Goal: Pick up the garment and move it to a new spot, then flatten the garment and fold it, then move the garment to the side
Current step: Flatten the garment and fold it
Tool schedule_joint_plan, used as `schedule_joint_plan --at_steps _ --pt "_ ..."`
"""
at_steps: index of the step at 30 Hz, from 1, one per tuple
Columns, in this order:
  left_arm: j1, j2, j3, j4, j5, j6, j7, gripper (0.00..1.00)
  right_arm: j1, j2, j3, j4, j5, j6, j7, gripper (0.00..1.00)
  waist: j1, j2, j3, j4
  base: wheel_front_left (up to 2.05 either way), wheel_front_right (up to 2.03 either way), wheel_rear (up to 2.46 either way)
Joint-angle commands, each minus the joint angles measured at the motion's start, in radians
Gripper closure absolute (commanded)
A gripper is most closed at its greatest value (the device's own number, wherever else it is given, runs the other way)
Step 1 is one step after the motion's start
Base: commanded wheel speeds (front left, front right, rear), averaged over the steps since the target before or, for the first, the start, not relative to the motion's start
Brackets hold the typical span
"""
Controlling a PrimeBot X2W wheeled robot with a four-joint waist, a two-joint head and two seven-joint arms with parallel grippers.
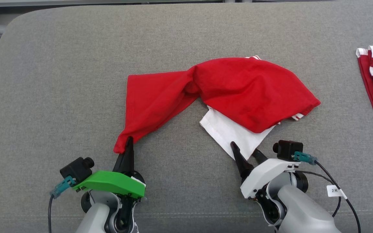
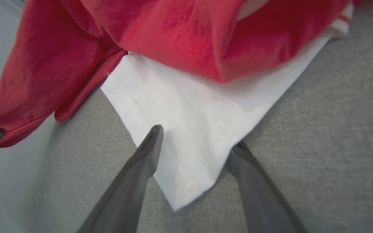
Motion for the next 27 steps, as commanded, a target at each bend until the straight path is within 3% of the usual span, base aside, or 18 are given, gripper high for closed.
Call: schedule_joint_plan --at_steps 1,7,11,19,27 --pt "0.013 0.010 0.002 -0.005 0.013 0.002 0.000 1.00 0.020 0.007 0.021 0.044 0.014 -0.002 0.016 1.00 0.0000 0.0000 -0.004 -0.002 0.00 0.00 0.00" --pt "0.033 0.022 0.002 -0.022 0.016 0.016 0.000 1.00 0.002 0.005 0.040 0.050 0.031 -0.001 -0.024 1.00 0.0000 0.0000 -0.019 -0.022 0.00 0.00 0.00" --pt "0.048 0.030 0.004 -0.042 0.021 0.021 -0.006 1.00 0.003 0.001 -0.005 0.001 -0.006 -0.001 -0.036 1.00 0.0000 0.0000 -0.029 -0.044 0.00 0.00 0.00" --pt "0.056 0.045 0.012 -0.115 0.031 0.012 -0.018 1.00 0.078 -0.029 -0.117 -0.219 -0.035 -0.001 -0.037 1.00 0.0000 0.0000 -0.058 -0.069 0.00 0.00 0.00" --pt "0.042 0.088 0.029 -0.244 0.047 0.038 -0.009 1.00 0.140 -0.108 -0.203 -0.468 -0.038 -0.001 0.000 1.00 0.0000 0.0000 -0.095 -0.097 0.00 0.00 0.00"
